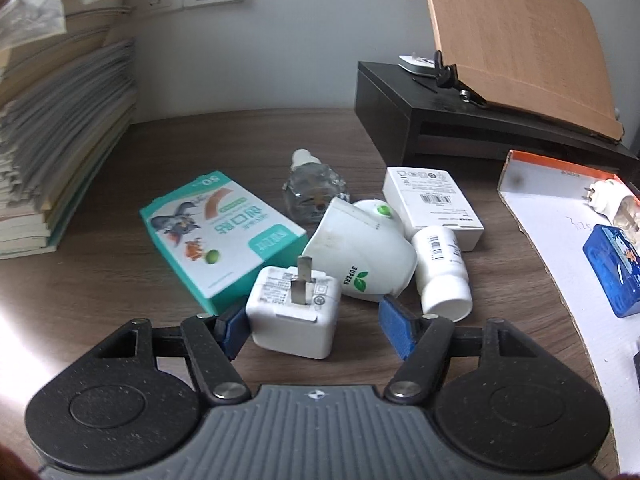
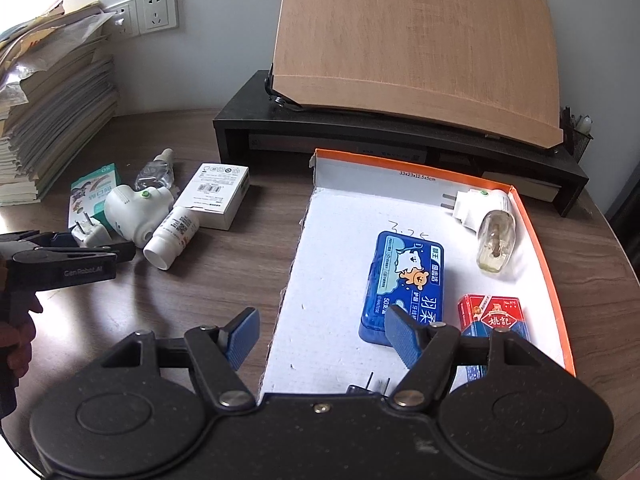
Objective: Organize rigid objects
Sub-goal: 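Close the left gripper on the white charger while the right gripper grasps the white adapter box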
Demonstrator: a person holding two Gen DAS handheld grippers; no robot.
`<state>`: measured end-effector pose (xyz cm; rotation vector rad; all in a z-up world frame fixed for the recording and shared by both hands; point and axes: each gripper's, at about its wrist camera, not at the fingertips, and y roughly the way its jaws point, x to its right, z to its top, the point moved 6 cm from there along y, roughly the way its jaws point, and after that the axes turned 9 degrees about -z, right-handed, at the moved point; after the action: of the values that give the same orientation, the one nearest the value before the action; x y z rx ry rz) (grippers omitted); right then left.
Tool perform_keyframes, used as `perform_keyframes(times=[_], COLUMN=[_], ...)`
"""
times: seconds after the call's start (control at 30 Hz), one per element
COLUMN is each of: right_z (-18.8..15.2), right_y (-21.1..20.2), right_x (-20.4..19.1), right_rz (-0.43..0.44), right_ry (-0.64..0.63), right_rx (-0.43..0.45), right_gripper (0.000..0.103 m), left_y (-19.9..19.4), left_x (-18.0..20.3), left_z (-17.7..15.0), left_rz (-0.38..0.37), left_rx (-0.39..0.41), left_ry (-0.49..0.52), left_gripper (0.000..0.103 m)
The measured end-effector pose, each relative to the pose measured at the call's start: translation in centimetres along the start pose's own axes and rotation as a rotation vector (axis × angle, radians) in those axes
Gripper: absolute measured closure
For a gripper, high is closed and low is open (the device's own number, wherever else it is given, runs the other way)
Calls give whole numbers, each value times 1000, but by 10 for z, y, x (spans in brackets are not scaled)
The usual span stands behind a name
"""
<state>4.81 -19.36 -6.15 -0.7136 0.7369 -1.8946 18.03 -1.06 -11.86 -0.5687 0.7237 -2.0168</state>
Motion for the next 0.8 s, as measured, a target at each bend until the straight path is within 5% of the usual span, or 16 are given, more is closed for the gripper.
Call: perform_keyframes(times=[0.1, 0.57, 0.8], right_z=[2, 62, 92], right_y=[4, 54, 107], right_x=[-4, -64, -101], right_rz=[5, 154, 158], right_ry=[4, 47, 74], right_rx=[-7, -36, -104], right_gripper=[21, 20, 20], left_y=[2, -42, -68], left_x=[0, 0, -1], left_z=[0, -9, -16], left_rz=[-7, -6, 24], left_rx=[6, 11, 26], left_ry=[4, -194, -235], left_gripper=[60, 61, 61])
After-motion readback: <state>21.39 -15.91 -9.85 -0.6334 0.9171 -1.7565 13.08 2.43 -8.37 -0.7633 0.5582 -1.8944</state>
